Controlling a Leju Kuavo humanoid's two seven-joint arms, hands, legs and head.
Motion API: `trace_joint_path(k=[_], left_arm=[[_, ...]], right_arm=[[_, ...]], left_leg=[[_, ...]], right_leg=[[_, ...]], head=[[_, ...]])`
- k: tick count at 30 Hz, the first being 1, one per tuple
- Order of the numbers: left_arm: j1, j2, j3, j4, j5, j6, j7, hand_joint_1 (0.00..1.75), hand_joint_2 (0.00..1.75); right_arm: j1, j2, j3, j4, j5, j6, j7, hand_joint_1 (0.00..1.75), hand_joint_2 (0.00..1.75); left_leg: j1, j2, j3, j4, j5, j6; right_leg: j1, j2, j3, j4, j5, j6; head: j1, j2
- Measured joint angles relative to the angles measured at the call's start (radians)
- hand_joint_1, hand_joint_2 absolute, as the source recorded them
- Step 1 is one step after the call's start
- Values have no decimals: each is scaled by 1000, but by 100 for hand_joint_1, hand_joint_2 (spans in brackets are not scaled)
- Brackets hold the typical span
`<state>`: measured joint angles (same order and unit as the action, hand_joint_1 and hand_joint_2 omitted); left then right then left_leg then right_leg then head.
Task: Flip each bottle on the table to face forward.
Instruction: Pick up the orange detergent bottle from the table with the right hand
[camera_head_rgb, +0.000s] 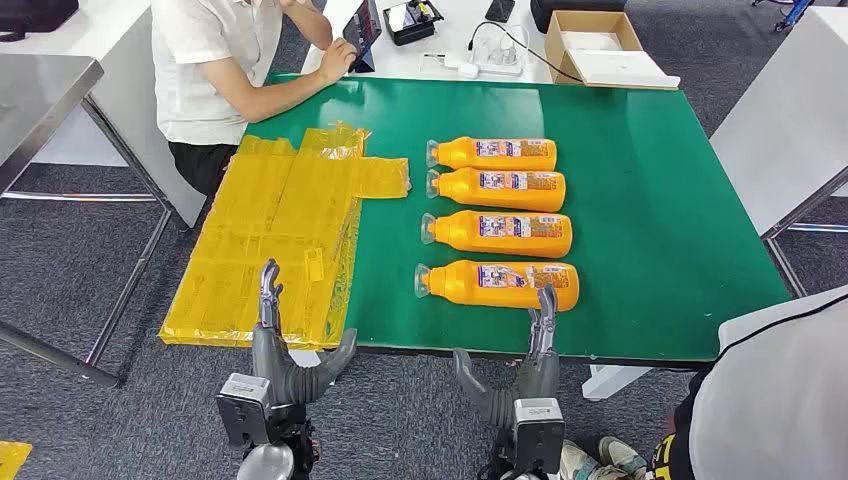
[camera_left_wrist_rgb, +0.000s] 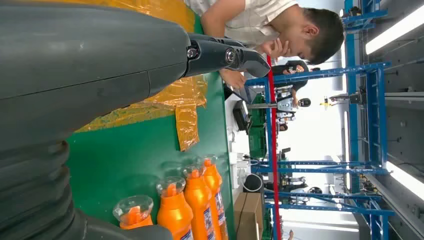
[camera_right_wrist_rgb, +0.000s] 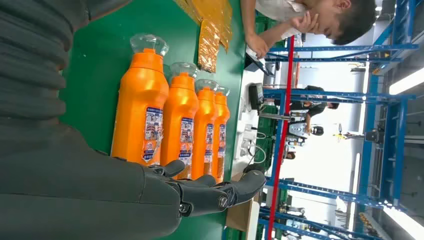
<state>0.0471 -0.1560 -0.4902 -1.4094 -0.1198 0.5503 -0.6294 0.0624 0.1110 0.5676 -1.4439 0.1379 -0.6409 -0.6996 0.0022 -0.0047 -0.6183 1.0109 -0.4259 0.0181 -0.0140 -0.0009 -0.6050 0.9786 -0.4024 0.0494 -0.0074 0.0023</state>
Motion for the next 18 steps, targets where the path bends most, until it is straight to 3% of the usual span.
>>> trace_joint_path(k=[12,18], left_arm=[[18,8,0,-19,-11,-48,14,0,175],[-28,-4,-20,14,-5,-98,26,0,175]], right_arm=[[28,-3,-8,0,36,-21,0,0,175],[36,-17,-71,0,108,3,0,0,175]], left_leg=[[0,0,0,0,0,0],[0,0,0,0,0,0]], right_leg=[[0,0,0,0,0,0],[0,0,0,0,0,0]], head=[[0,0],[0,0]])
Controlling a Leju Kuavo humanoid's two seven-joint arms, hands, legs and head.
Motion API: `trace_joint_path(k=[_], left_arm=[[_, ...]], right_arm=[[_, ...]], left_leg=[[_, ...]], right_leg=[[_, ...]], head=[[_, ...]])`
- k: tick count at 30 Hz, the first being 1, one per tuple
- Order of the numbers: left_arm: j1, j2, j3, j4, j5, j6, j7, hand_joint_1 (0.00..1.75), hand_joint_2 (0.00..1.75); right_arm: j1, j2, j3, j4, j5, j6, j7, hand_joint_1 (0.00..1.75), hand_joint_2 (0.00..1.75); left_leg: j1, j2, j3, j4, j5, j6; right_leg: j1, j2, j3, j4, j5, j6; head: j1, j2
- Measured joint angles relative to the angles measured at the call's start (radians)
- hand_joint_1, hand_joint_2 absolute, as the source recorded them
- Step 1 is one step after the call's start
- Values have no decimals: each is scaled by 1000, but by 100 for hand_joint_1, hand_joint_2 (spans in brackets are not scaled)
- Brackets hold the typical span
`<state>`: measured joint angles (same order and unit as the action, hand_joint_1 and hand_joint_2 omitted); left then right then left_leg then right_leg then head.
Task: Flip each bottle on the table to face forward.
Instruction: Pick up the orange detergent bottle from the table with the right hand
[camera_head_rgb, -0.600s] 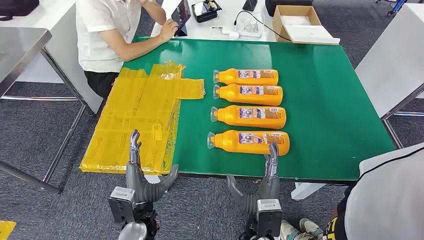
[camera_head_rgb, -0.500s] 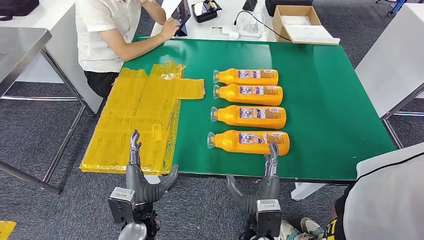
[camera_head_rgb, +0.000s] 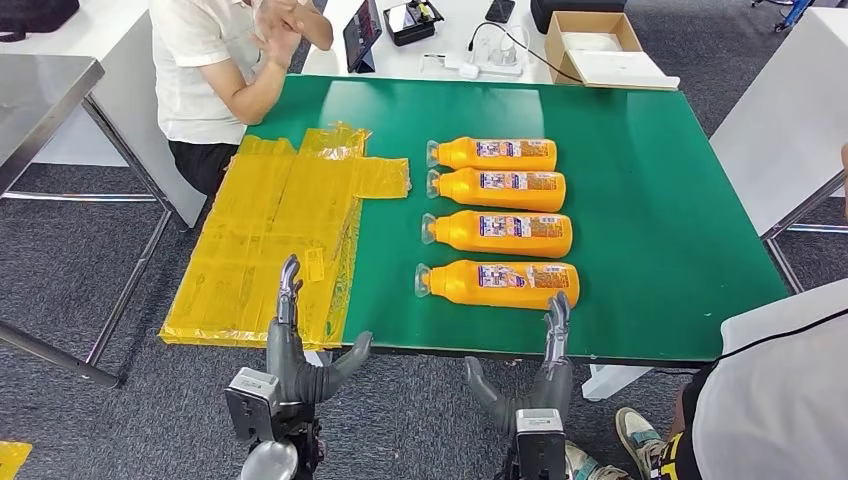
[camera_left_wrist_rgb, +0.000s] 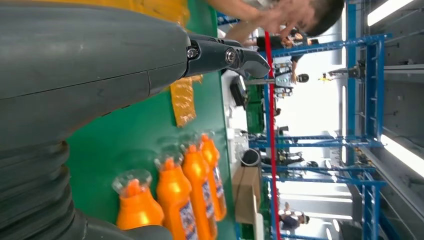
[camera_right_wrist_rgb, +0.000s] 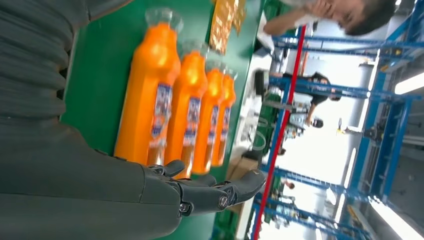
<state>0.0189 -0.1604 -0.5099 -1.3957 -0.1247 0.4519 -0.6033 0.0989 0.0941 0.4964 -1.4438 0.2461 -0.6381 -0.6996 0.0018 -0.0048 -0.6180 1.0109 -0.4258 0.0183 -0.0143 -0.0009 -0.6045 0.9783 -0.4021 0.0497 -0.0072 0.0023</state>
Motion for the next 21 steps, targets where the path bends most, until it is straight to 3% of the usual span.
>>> trace_joint_path(k=[5,13,21], left_arm=[[-19,-9,-10,35,15,-8,-1,0,175],[-30,-13,-21,74,11,-30,4,0,175],[-56,-26,-30,110,29,-34,2,0,175]], right_arm=[[-6,-8,-32,8,112,23,47,0,175],[-48,-90,-52,107,565,-23,262,0,175],[-114,-152,-82,165,623,-4,314,0,175]], left_leg=[[0,0,0,0,0,0],[0,0,0,0,0,0],[-1,0,0,0,0,0]], right_leg=[[0,0,0,0,0,0],[0,0,0,0,0,0],[-1,0,0,0,1,1]], head=[[0,0],[0,0],[0,0]])
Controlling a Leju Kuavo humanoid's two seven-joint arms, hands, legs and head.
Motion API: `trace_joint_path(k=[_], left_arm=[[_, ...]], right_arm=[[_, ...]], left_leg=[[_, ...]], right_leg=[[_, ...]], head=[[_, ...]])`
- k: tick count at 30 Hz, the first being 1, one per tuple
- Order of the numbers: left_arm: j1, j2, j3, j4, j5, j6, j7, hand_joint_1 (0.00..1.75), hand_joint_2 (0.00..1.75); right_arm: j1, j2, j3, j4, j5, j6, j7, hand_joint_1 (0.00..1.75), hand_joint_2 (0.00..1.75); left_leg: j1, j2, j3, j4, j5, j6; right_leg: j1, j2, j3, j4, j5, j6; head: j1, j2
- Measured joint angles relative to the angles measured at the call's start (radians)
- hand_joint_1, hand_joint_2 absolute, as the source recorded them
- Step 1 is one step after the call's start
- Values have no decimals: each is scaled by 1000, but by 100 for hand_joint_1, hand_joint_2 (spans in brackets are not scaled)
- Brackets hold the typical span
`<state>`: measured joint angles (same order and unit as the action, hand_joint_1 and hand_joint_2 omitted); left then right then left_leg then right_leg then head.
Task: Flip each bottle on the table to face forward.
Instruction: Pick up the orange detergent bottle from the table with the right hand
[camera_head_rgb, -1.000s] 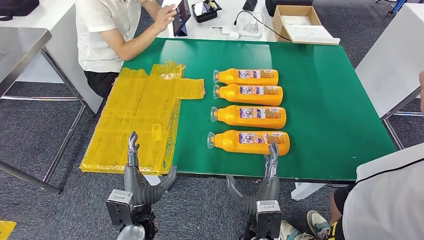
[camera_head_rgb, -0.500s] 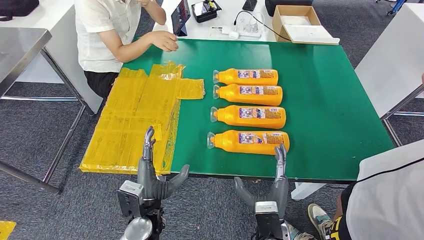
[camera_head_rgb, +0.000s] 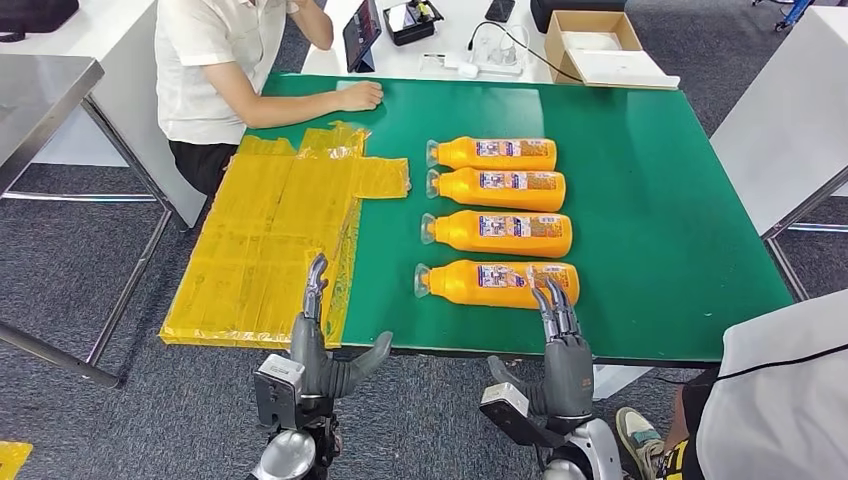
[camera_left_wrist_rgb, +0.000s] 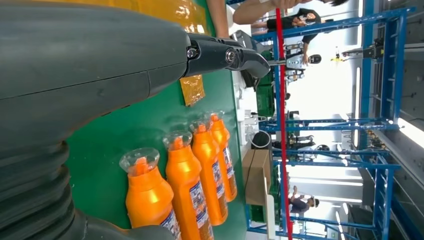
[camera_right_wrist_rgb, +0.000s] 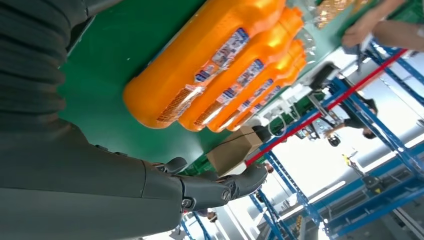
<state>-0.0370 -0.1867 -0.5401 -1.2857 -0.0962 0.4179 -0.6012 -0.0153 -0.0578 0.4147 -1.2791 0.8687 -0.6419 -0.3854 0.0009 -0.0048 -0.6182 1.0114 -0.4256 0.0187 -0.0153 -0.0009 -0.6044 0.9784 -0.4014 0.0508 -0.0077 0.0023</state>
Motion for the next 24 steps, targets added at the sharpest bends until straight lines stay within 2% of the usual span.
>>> trace_joint_path(k=[4,12,17,24], left_arm=[[-12,-5,-16,16,16,-12,-6,0,175],[-39,-15,-38,33,28,-10,-18,0,175],[-44,-16,-43,37,28,-10,-19,0,175],[-50,-16,-43,38,32,-10,-19,0,175]], right_arm=[[-77,-33,0,47,60,62,61,0,175],[-277,-76,25,186,79,223,104,0,175],[-326,-83,39,230,79,234,112,0,175],[-348,-86,52,261,78,240,116,0,175]], left_leg=[[0,0,0,0,0,0],[0,0,0,0,2,2],[0,0,0,0,1,2],[0,0,-1,0,1,2]], right_leg=[[0,0,0,0,0,0],[0,0,0,0,1,1],[0,0,0,0,1,1],[0,0,0,0,1,1]], head=[[0,0],[0,0],[0,0],[0,0]])
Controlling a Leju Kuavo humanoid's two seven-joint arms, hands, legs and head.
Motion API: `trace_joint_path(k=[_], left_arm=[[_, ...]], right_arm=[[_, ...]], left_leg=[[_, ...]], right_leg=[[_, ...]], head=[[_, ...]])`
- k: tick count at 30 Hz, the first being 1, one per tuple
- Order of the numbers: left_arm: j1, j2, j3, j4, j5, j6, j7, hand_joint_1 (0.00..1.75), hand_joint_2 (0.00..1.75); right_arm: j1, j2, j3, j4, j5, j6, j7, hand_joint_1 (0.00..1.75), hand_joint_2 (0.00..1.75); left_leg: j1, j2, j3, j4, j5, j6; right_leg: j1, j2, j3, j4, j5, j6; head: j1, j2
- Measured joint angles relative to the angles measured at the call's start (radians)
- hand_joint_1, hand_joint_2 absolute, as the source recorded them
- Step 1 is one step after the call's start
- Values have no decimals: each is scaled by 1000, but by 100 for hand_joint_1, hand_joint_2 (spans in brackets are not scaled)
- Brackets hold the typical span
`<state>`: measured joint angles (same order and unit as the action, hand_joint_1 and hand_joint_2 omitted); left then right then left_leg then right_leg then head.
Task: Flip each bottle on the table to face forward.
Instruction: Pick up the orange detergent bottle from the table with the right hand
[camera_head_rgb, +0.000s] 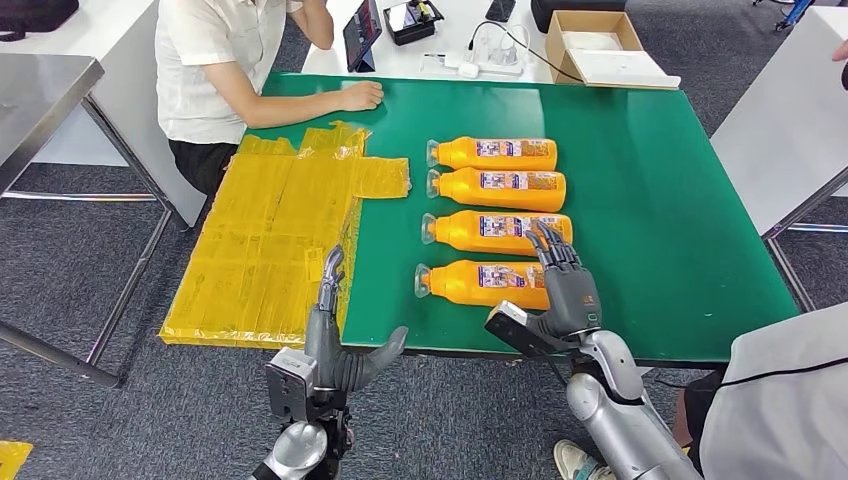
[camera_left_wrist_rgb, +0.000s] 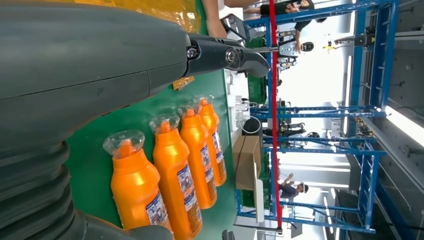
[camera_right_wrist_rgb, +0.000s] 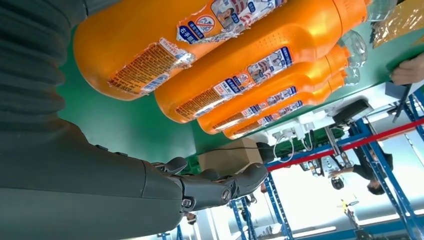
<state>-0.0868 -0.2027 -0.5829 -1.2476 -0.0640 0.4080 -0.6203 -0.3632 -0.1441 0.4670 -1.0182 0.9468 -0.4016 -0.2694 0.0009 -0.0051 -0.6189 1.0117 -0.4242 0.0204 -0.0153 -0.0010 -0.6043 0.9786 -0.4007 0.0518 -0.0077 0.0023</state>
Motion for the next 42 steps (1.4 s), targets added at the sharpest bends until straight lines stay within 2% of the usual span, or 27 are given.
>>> trace_joint_path(k=[5,11,15,24,30,42], left_arm=[[-11,-6,-8,2,17,-3,0,0,175],[-22,-12,-28,2,31,-3,0,0,175],[-28,-14,-32,2,31,-3,0,0,175],[-39,-14,-34,2,28,-2,12,0,175],[-39,-15,-33,2,19,-9,19,0,175],[-38,-24,-31,2,-12,-11,42,0,175]], right_arm=[[-71,10,28,48,-3,55,28,0,175],[-153,25,73,133,-18,187,85,0,175],[-183,32,97,179,-35,239,106,0,175],[-256,43,144,263,-19,282,216,0,175],[-284,69,161,307,-51,338,205,0,175],[-332,91,221,413,-54,453,261,0,175]], left_leg=[[0,0,0,0,1,1],[0,0,0,0,1,1],[0,0,0,0,1,1],[0,0,0,0,1,1],[0,0,0,0,1,1],[0,0,0,0,1,1]], right_leg=[[0,0,0,0,0,0],[0,0,0,0,0,0],[0,0,0,0,0,0],[0,0,0,0,0,0],[0,0,0,0,0,0],[0,0,0,0,0,0]], head=[[0,0],[0,0],[0,0],[0,0],[0,0],[0,0]])
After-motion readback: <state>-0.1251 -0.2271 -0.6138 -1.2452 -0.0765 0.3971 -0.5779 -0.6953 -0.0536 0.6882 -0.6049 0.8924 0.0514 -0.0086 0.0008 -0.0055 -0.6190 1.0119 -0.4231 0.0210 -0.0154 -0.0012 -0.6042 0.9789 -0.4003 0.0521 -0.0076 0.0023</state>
